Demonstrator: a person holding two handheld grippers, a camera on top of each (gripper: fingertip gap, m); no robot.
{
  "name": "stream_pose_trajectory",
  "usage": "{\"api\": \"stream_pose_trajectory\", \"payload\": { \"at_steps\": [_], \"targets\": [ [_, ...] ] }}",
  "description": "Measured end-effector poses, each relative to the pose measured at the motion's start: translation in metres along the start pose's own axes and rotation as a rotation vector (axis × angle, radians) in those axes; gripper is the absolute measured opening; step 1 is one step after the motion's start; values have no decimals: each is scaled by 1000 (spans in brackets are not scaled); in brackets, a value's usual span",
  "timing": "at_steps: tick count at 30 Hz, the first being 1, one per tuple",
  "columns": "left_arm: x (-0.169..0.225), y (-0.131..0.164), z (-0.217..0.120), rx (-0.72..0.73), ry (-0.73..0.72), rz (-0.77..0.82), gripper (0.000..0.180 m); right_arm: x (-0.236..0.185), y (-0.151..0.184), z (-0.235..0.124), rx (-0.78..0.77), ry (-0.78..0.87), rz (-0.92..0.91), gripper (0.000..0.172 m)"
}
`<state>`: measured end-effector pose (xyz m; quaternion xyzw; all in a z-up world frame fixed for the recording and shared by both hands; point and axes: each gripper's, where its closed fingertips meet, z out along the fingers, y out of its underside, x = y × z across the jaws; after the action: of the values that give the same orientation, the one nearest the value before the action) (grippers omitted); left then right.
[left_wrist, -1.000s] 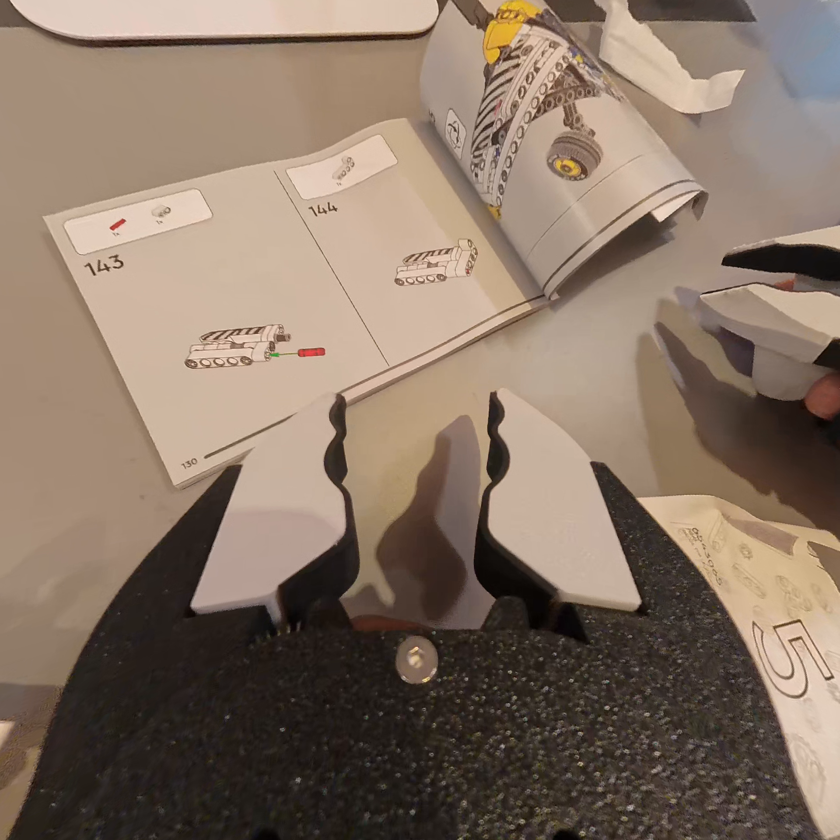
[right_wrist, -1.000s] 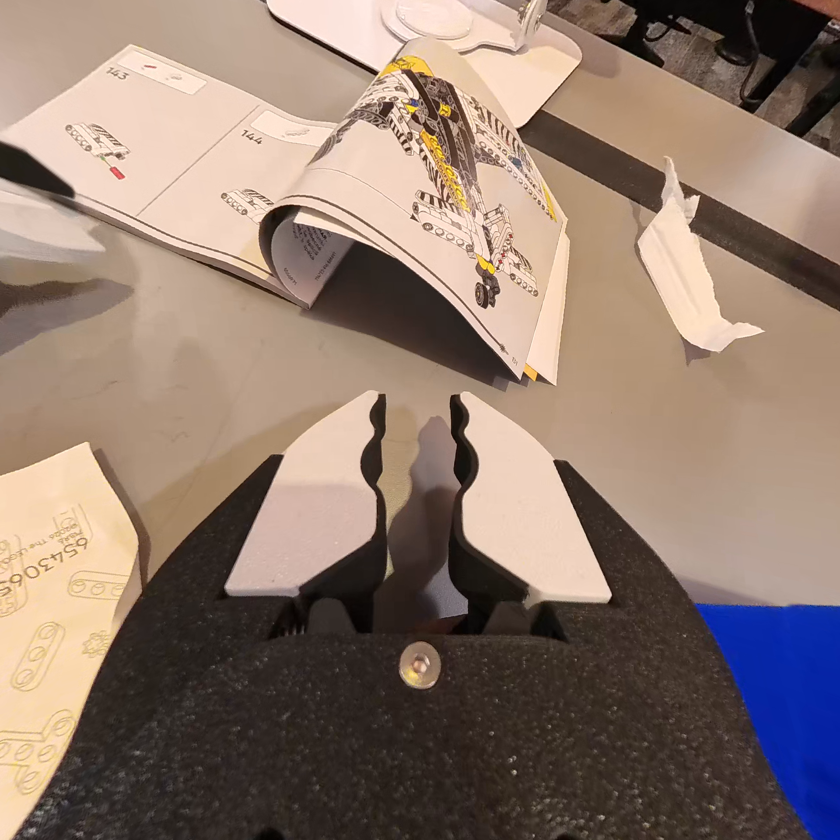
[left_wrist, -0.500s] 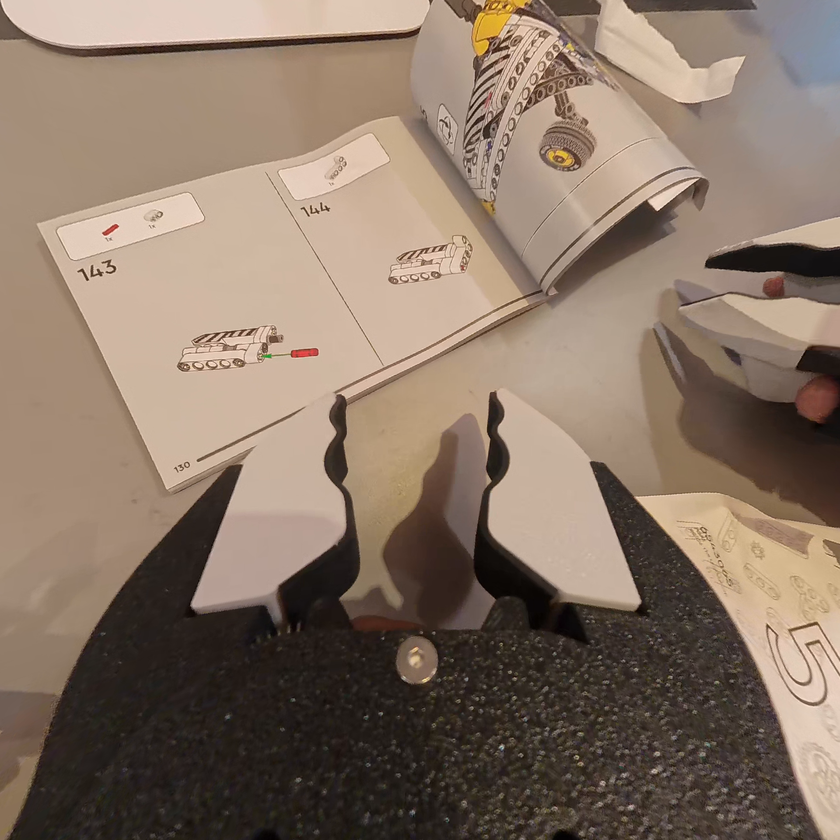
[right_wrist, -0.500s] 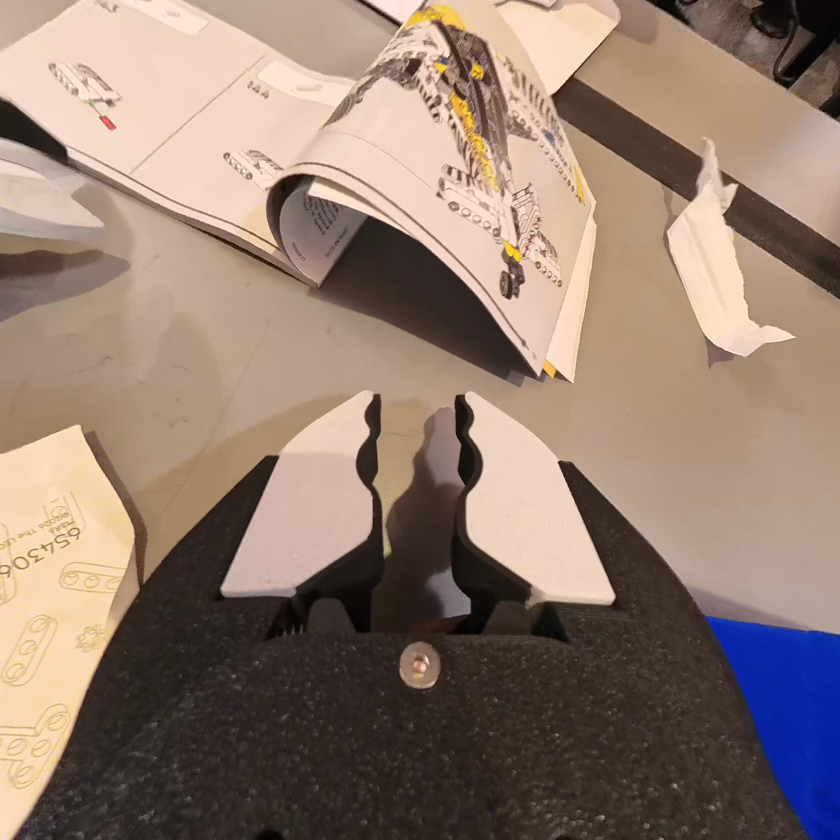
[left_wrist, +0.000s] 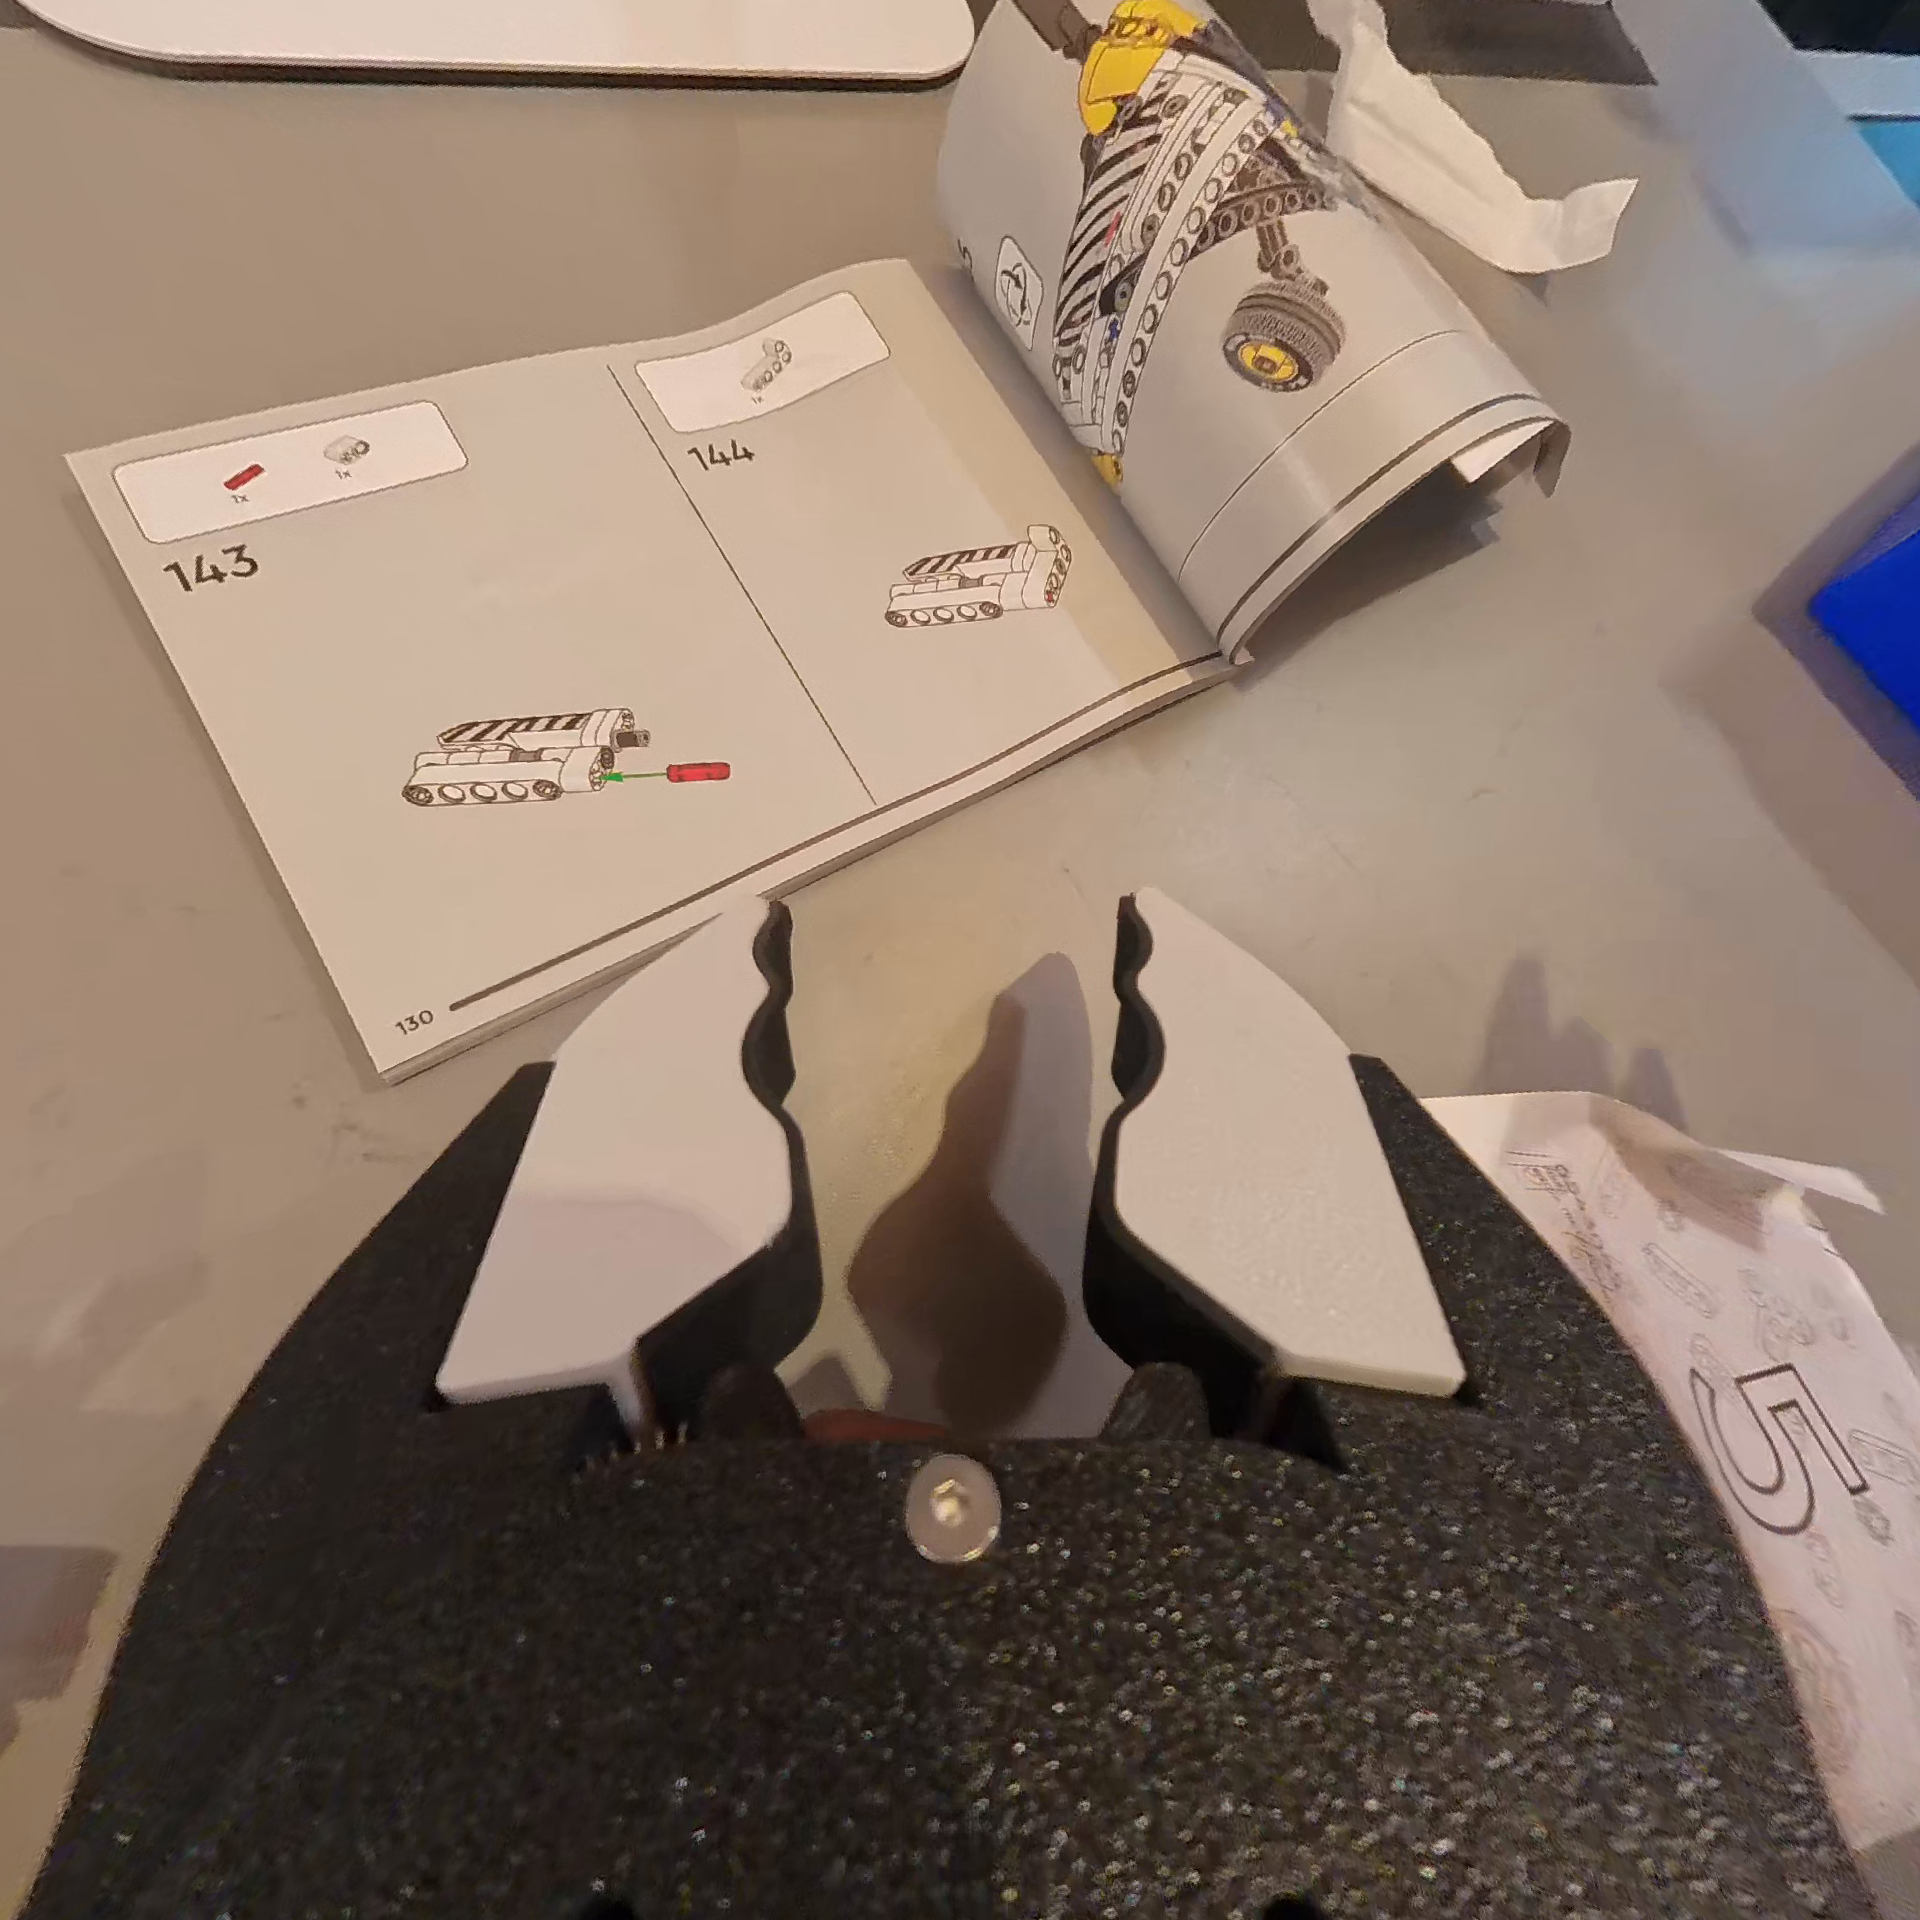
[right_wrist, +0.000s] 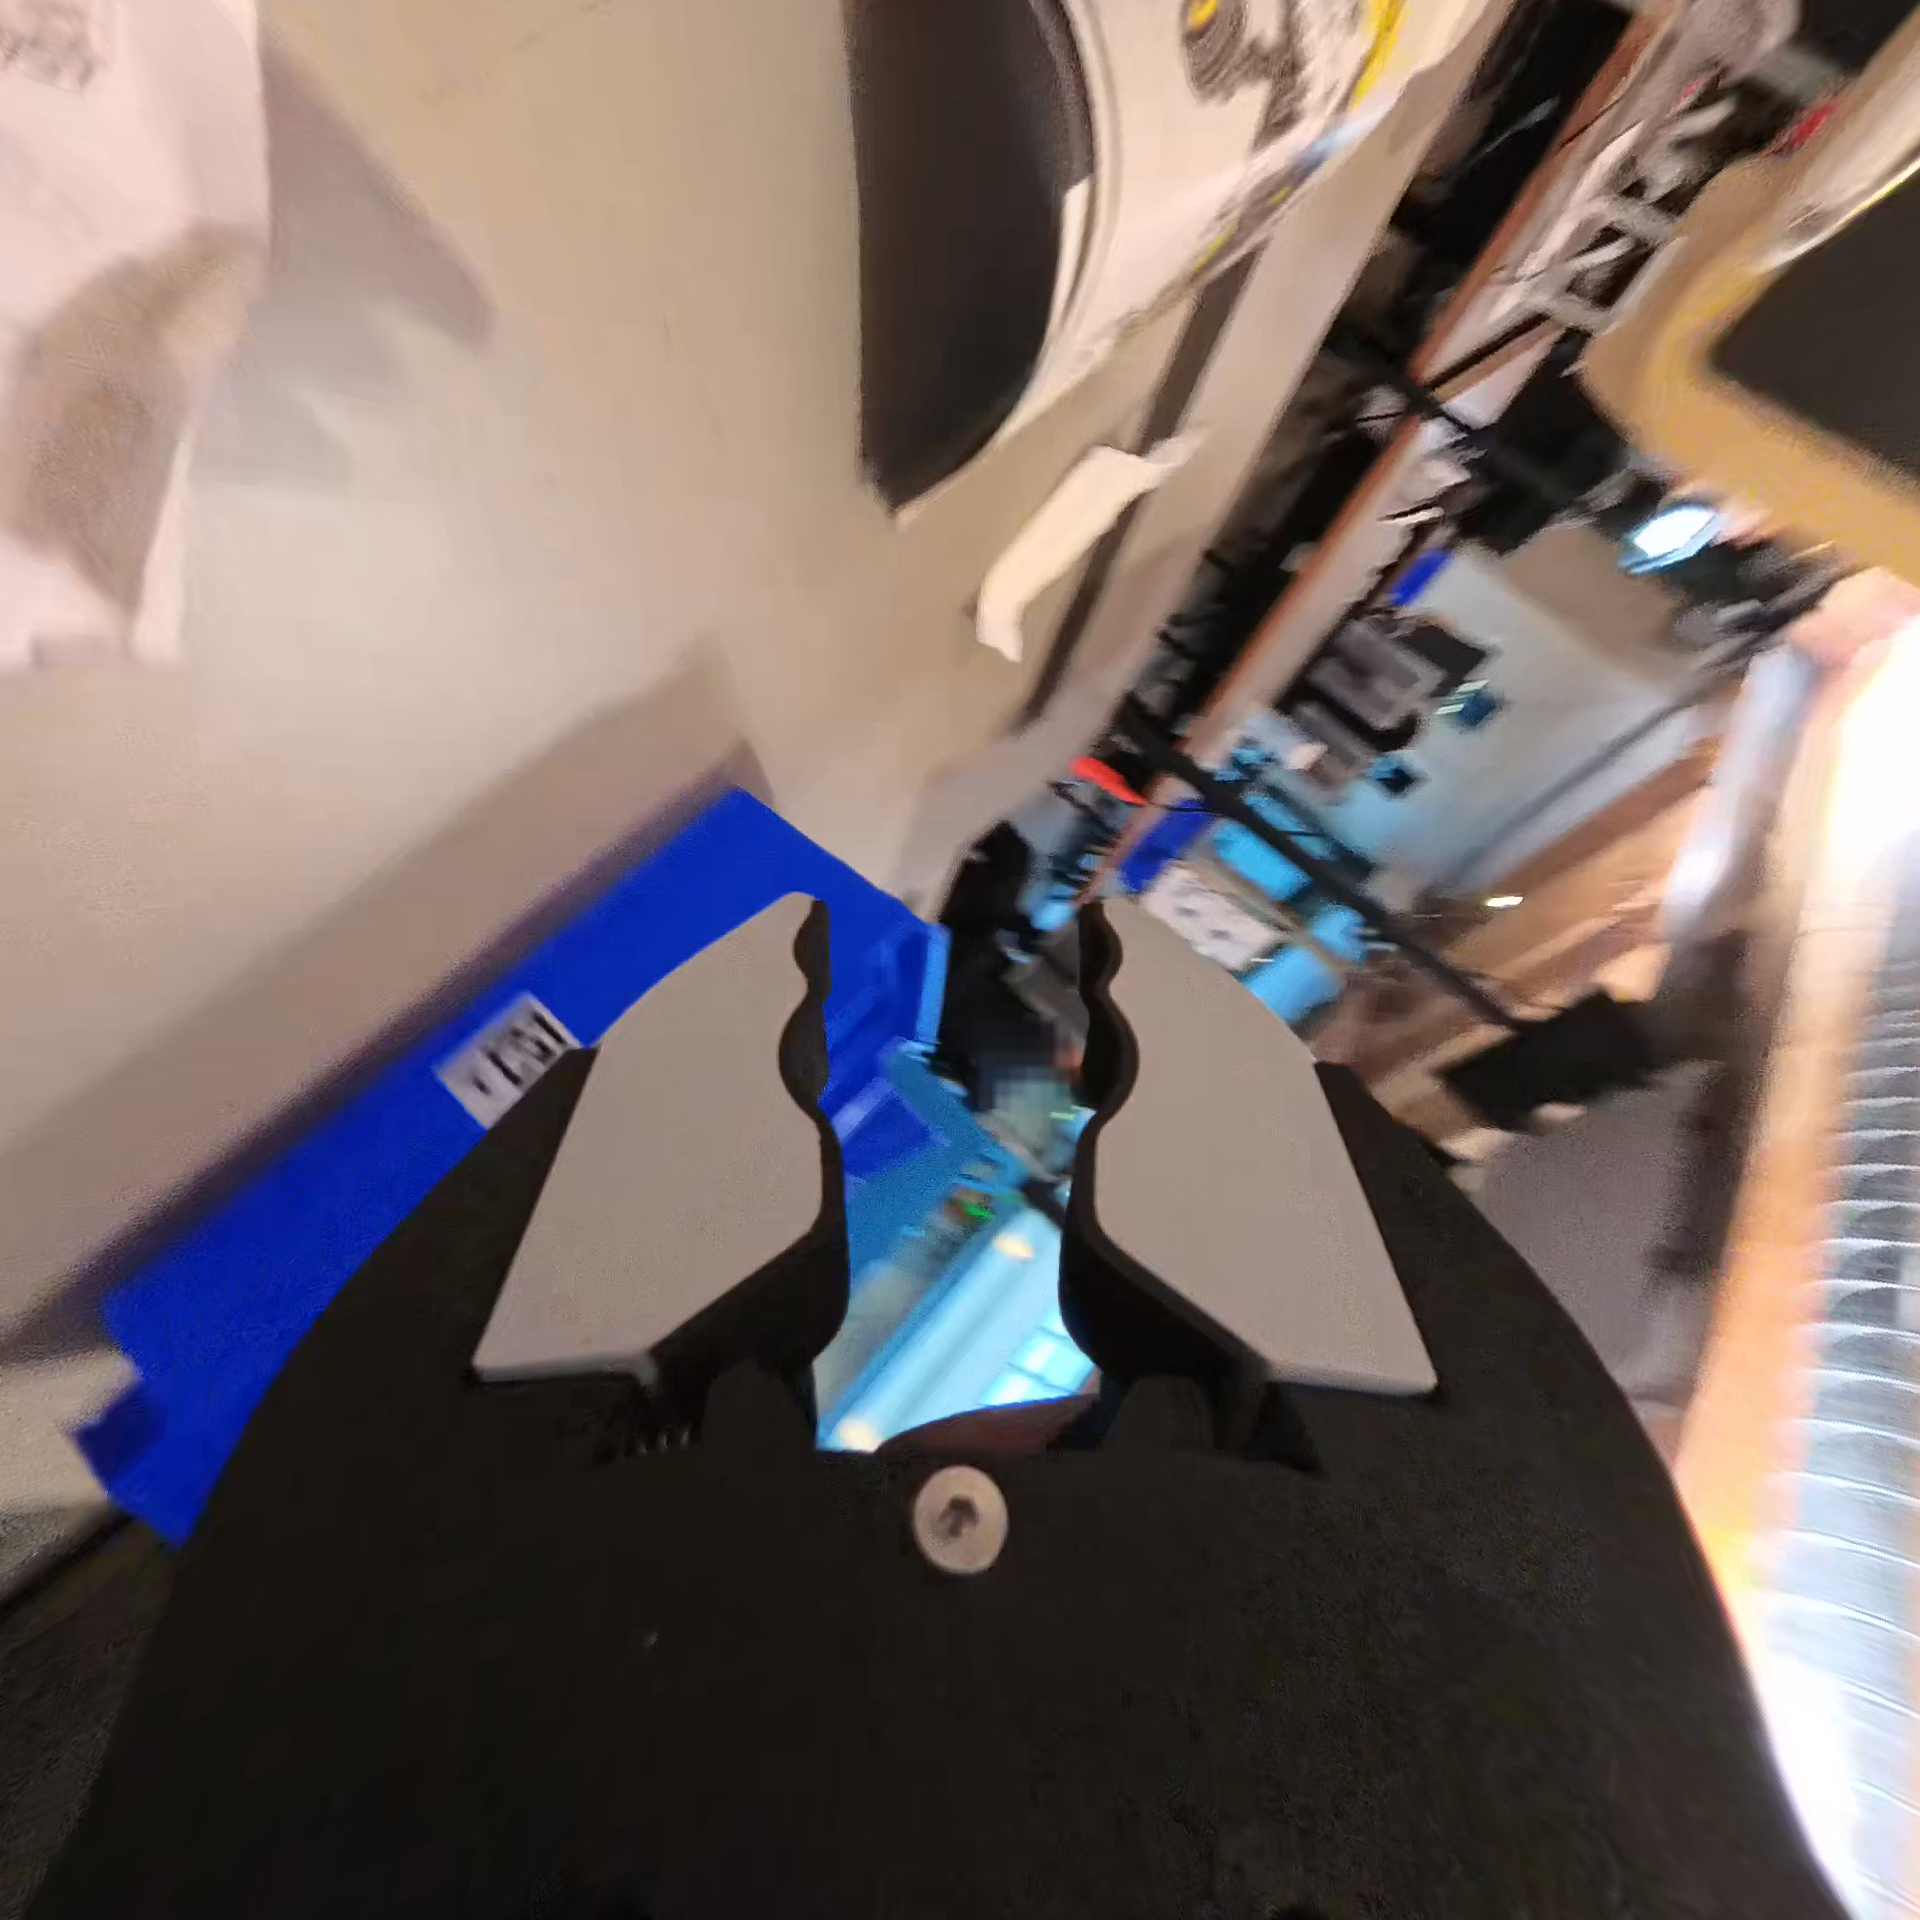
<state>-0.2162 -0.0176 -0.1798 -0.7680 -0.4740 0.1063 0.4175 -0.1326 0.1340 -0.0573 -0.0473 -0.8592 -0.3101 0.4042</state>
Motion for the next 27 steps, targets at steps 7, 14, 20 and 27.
{"api": "stream_pose_trajectory", "payload": {
  "at_steps": [7, 14, 20, 27],
  "targets": [
    [-4, -2, -2, 18, 39, -78, 60, 30, -23, -88, -2, 226, -315, 42],
    [-5, -2, -1, 15, 46, -94, 60, 33, -52, -113, 78, 221, -421, 40],
    [-5, -2, -1, 15, 46, -95, 60, 33, -64, -117, 101, 244, -447, 39],
    [-3, -2, 0, 17, 34, -67, 60, 18, -78, -111, 157, 195, -437, 42]
  ]
}}
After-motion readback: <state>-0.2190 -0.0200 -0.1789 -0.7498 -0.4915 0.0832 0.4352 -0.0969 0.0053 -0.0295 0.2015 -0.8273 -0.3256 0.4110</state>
